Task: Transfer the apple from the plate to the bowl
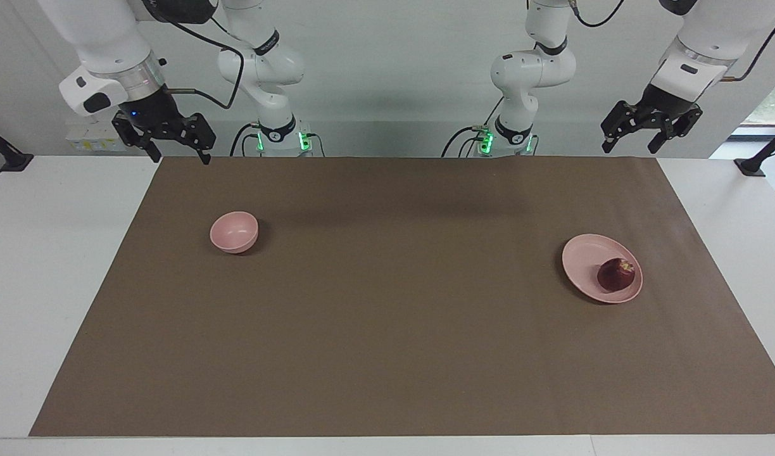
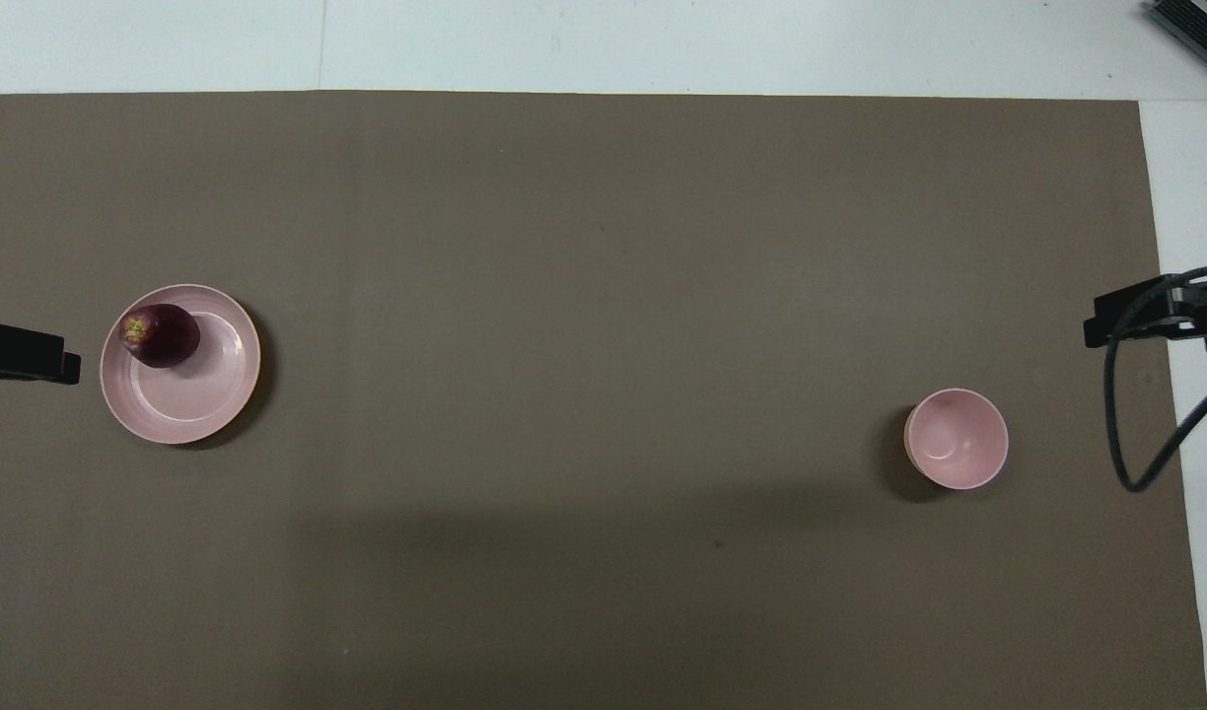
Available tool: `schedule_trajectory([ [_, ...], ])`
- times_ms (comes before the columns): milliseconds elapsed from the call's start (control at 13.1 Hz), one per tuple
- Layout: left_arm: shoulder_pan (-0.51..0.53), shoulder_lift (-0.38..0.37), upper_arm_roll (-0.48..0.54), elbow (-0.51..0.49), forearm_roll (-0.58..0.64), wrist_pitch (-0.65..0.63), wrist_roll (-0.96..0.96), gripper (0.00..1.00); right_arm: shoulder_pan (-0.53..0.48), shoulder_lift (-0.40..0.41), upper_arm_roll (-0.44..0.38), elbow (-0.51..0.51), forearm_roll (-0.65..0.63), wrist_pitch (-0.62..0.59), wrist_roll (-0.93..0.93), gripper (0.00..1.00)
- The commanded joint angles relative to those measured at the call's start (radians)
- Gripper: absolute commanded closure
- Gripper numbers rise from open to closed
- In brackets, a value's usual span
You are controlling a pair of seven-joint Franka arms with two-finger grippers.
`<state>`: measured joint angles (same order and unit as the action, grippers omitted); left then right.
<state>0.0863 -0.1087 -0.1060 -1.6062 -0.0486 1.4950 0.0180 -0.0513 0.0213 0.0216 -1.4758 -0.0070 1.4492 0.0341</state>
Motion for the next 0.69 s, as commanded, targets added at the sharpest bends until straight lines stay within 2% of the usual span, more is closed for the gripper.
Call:
schedule_trajectory([
  [0,-0.007,0.001,-0.004,0.009,-0.013,0.001,0.002,0.00,-0.010,-0.011,0.008,-0.006,0.001,-0.007,-0.002,0.00],
  [610,-0.007,-0.003,-0.008,0.003,-0.014,-0.013,-0.001,0.00,-0.010,-0.011,0.008,-0.006,0.001,-0.006,-0.002,0.00],
])
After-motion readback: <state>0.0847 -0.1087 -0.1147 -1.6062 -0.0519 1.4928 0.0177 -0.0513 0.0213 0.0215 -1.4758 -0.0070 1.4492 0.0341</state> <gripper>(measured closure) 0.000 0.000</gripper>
